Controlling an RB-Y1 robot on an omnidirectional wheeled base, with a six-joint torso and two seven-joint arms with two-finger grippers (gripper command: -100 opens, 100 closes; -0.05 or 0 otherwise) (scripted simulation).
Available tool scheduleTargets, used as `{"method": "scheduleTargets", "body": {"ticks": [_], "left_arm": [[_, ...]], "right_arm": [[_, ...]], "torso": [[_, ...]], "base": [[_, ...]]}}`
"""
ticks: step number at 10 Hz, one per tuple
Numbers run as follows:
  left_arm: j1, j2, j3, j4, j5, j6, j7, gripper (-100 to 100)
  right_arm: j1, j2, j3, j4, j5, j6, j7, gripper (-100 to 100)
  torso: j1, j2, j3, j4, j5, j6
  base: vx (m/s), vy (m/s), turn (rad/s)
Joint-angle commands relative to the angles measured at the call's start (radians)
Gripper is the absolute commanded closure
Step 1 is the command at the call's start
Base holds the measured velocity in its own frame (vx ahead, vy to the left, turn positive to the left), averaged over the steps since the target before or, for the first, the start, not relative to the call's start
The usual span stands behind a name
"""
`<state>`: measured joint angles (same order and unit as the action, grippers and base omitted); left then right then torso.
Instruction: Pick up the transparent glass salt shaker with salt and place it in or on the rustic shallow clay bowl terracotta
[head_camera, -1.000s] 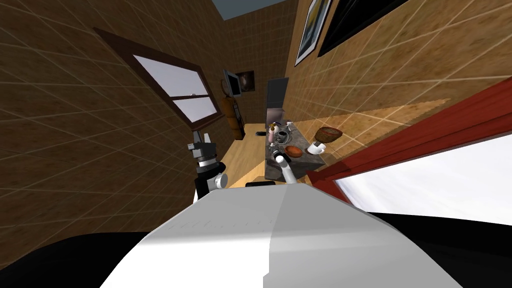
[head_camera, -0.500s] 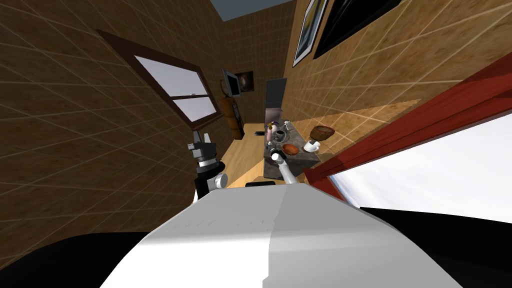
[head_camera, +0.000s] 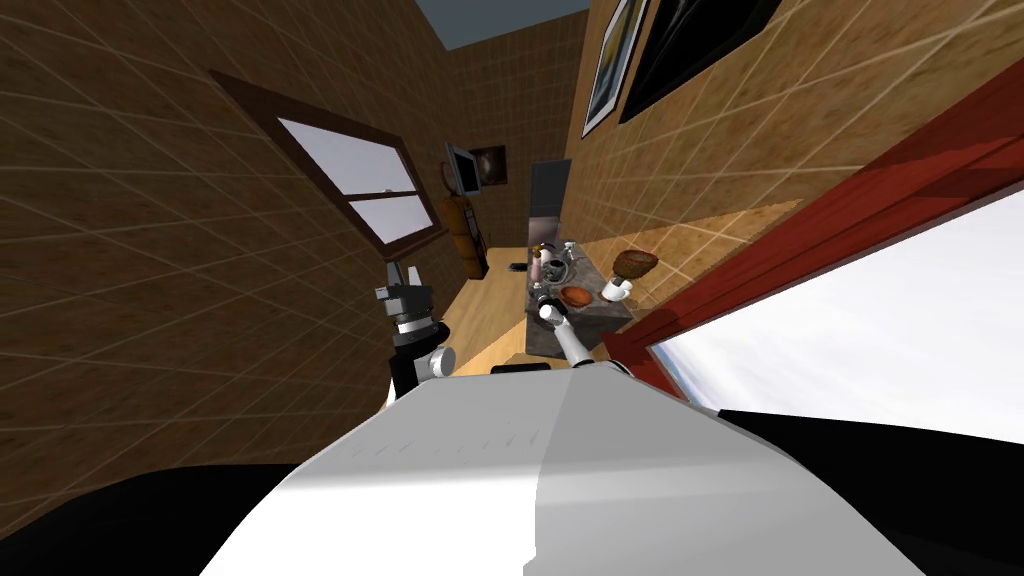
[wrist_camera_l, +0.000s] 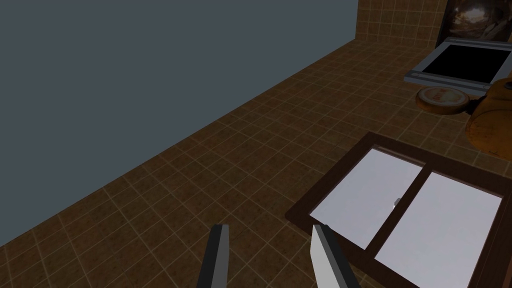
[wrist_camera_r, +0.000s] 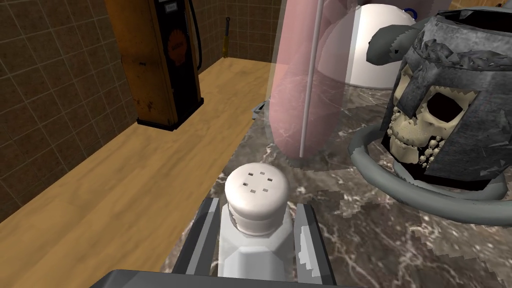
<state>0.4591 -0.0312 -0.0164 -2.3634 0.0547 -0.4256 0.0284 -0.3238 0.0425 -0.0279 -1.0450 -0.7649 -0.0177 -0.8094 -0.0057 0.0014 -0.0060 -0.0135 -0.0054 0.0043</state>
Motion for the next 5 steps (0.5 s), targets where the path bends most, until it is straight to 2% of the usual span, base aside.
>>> {"method": "scheduleTargets", "body": {"ticks": [1,2,3,5], "left_arm": [[0.000,0.000,0.000,0.000,0.000,0.000,0.000,0],[0.000,0.000,0.000,0.000,0.000,0.000,0.000,0],[0.000,0.000,0.000,0.000,0.000,0.000,0.000,0],[0.000,0.000,0.000,0.000,0.000,0.000,0.000,0]], "right_arm": [[-0.050,-0.002,0.011,0.050,0.045,-0.036,-0.050,100],[-0.059,-0.002,0.011,0.082,0.045,-0.036,-0.057,100],[-0.101,-0.003,0.018,0.120,0.083,-0.067,-0.104,100],[-0.115,-0.003,0.018,0.153,0.089,-0.067,-0.110,100]], "torso": [[0.000,0.000,0.000,0.000,0.000,0.000],[0.000,0.001,0.000,0.000,0.000,0.000],[-0.001,0.001,0.000,0.000,0.000,0.000],[-0.001,0.002,0.001,0.001,0.000,0.000]], "base": [[-0.059,-0.024,-0.024],[-0.053,-0.036,-0.004],[-0.087,-0.054,-0.022],[-0.049,-0.028,-0.004]]}}
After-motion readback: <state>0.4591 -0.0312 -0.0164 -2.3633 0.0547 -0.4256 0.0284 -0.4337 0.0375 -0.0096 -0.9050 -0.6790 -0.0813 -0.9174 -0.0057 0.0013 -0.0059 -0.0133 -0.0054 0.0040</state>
